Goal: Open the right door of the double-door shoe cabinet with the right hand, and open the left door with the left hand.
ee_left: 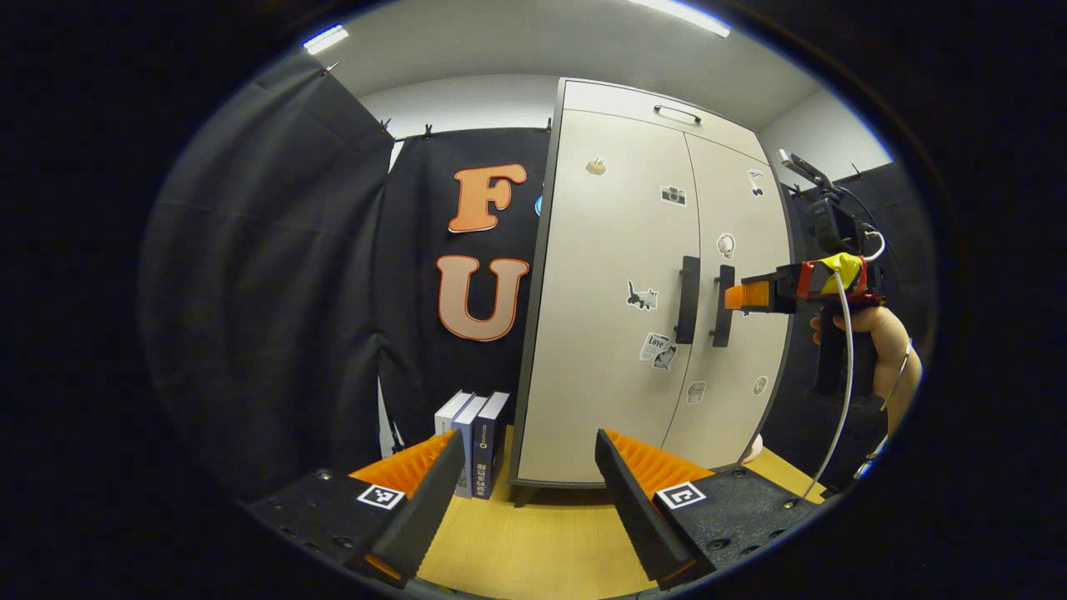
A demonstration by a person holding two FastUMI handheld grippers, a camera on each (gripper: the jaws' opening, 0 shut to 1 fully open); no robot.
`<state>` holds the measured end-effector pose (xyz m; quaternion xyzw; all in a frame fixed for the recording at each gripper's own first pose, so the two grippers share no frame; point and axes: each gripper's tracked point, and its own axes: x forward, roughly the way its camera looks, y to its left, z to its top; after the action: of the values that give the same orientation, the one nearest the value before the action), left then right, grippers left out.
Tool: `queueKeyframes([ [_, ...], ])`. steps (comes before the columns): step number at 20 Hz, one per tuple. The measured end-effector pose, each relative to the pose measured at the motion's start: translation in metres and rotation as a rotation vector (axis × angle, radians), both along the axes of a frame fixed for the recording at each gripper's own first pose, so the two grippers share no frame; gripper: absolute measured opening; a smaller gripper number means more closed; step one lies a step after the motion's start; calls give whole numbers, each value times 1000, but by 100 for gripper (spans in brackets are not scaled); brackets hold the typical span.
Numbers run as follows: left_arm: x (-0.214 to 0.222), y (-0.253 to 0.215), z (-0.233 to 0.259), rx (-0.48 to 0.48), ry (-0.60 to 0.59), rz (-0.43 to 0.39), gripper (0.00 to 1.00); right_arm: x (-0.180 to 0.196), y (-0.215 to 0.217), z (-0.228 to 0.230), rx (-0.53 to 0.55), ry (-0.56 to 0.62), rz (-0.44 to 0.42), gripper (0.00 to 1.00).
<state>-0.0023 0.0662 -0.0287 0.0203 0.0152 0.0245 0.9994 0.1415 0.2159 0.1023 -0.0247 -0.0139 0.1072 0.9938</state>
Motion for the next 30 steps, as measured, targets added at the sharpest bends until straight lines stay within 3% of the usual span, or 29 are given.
queueKeyframes([
  [1, 1, 2, 0, 3, -1, 4, 95, 5, 2, -2, -3, 10, 0, 96],
  [2, 2, 4, 1, 6, -2, 9, 95, 12, 4, -6, -5, 20, -2, 85],
  [4, 5, 8, 0, 9, -1, 17, 95, 22, 10, -12, -2, 42, 5, 88],
  [8, 10, 16, -3, 14, 3, 32, 95, 41, 17, -20, -1, 68, 2, 75],
  [9, 11, 17, -3, 15, 3, 36, 95, 46, 18, -21, -11, 68, 0, 68],
  [13, 13, 21, -5, 18, 5, 48, 95, 56, 16, -22, -45, 56, -34, 67],
  [15, 13, 23, -6, 16, 7, 51, 95, 60, 14, -22, -42, 53, -41, 46],
  [16, 13, 23, -7, 12, 7, 51, 95, 61, 14, -23, -39, 60, -41, 44],
  [18, 13, 24, -7, 4, 7, 53, 95, 65, 15, -25, -33, 74, -37, 55],
  [19, 13, 24, -7, 3, 5, 56, 95, 66, 14, -27, -33, 83, -39, 49],
  [21, 11, 26, -6, 6, 2, 62, 95, 67, 14, -29, -29, 88, -40, 49],
  [22, 9, 27, -5, 7, 0, 65, 95, 65, 14, -29, -27, 90, -44, 38],
  [30, -15, 36, 1, 13, -18, 105, 94, 62, 12, -33, -47, 95, -38, 33],
])
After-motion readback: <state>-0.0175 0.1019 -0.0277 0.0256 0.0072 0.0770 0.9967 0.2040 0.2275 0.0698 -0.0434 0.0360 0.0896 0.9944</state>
